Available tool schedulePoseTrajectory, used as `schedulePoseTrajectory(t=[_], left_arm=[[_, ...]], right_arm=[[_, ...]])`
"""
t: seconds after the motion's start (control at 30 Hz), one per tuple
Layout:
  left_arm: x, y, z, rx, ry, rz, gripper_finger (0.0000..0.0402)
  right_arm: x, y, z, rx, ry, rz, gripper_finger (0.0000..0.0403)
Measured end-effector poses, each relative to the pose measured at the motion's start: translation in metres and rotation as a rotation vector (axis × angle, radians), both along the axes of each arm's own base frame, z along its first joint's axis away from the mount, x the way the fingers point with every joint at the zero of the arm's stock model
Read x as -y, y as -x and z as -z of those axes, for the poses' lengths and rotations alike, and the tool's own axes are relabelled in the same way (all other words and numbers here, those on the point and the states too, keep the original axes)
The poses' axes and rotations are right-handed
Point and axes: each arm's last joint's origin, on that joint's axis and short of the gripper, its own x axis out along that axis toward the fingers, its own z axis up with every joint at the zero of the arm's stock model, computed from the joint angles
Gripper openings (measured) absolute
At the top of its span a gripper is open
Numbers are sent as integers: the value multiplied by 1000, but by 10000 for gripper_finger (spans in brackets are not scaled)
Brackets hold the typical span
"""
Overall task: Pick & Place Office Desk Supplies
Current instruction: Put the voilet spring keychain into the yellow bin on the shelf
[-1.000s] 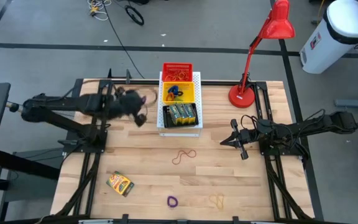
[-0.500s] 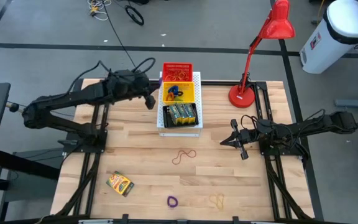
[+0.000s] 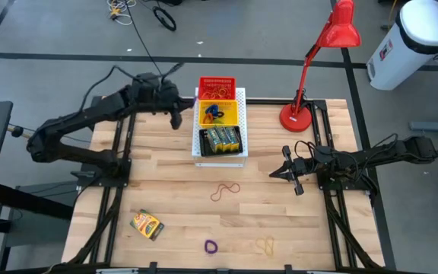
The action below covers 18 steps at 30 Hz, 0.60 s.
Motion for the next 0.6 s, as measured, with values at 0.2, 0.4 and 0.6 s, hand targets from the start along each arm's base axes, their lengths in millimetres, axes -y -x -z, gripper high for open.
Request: schedulePoseTrajectory(t=[0.2,0.4,0.6], left_arm=[[-20,15,-2,59,71,144,13],[-36,25,1,115,163,301,13],[-61,19,23,89,272,318,13]], right_arm=[[0,0,0,0,-1,0,13],[0,0,0,0,-1,0,13],[0,0,0,0,-1,0,13]])
